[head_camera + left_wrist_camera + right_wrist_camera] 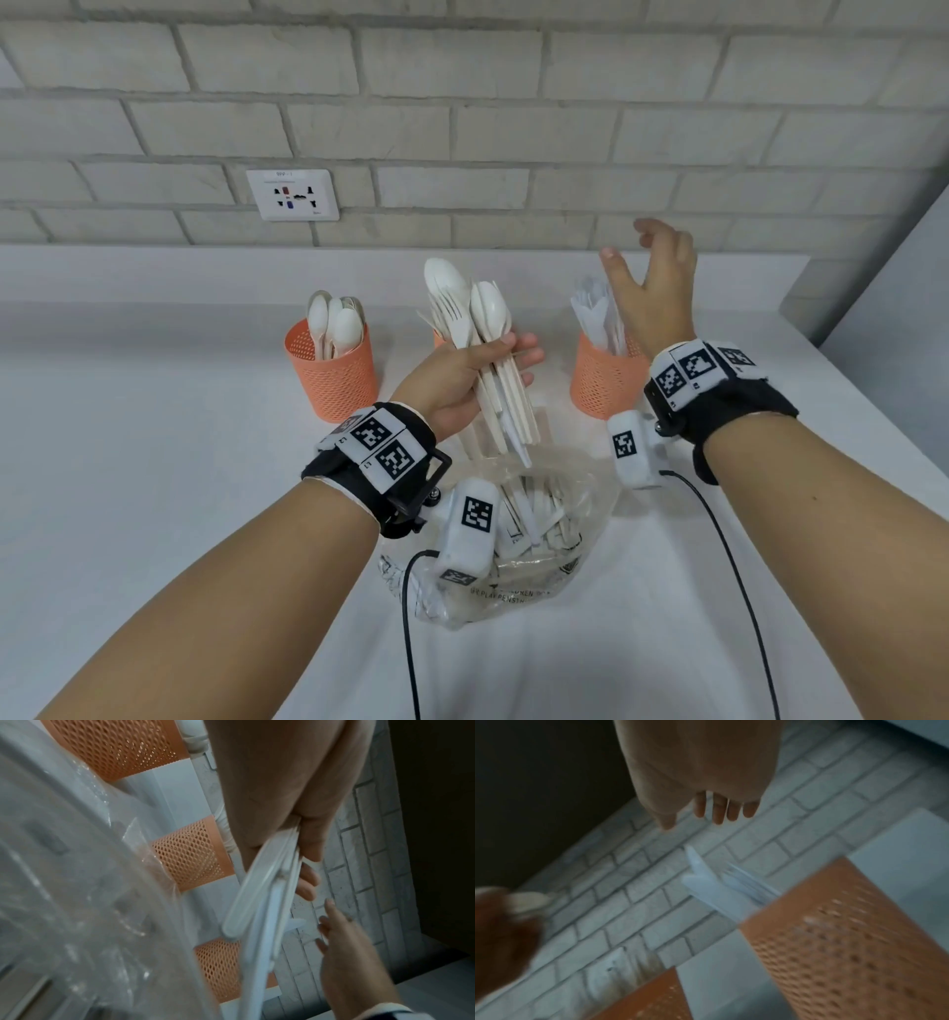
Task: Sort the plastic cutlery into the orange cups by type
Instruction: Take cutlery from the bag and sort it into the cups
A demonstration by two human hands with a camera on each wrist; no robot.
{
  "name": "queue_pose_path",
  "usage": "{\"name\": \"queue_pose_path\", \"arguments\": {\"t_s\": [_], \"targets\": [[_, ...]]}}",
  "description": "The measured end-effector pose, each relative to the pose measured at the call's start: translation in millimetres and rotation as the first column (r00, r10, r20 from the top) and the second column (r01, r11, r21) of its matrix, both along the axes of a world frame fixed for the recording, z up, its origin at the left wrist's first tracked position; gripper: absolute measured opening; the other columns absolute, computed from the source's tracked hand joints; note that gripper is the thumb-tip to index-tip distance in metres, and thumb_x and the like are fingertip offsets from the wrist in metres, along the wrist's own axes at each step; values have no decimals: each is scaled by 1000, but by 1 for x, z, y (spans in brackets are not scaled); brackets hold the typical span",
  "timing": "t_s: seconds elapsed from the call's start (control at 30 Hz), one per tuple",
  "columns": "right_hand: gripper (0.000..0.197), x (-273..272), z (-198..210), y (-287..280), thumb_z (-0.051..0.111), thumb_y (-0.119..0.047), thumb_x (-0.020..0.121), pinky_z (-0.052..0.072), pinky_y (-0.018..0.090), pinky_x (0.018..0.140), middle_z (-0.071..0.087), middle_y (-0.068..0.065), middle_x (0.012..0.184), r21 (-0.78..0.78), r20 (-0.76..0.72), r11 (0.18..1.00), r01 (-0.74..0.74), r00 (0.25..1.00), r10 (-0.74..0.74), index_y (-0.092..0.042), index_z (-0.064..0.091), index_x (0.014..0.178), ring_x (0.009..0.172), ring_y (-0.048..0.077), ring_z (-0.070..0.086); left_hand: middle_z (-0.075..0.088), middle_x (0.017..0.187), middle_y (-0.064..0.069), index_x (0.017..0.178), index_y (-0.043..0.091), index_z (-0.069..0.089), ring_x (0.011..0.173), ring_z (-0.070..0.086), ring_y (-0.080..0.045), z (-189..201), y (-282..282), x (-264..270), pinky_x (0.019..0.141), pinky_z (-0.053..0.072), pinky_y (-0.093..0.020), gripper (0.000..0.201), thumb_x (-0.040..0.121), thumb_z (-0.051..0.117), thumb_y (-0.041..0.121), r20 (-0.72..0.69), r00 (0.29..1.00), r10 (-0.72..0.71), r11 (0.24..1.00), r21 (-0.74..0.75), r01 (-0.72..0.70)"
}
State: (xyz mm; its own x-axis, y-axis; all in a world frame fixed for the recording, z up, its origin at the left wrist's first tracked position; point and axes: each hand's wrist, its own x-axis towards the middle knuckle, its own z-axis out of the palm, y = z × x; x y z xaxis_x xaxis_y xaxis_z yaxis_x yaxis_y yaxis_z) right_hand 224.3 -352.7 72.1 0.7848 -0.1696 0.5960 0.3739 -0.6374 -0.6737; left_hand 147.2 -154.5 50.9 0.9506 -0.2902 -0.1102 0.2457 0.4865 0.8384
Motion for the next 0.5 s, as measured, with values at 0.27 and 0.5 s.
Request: {"name": "queue_pose_path", "arguments": {"t_s": [0.27,0.5], "targets": [[10,-69,17,48,70,-3,78,42,13,63,57,-6,70,-92,-361,725,-683,701,615,-10,67,84,63,5,50,56,77,-2,83,8,54,75,60,-15,6,2,7,79,51,-30,21,98,42,14,-50,986,161,986,-30,-163],[27,-85,2,54,74,-15,76,42,14,65,52,-3,82,-296,-475,701,-649,737,482,-8,60,98,71,10,50,53,75,-6,82,8,56,68,55,-18,11,2,-5,74,46,-33,20,96,41,11,-40,992,118,993,8,-117]]}}
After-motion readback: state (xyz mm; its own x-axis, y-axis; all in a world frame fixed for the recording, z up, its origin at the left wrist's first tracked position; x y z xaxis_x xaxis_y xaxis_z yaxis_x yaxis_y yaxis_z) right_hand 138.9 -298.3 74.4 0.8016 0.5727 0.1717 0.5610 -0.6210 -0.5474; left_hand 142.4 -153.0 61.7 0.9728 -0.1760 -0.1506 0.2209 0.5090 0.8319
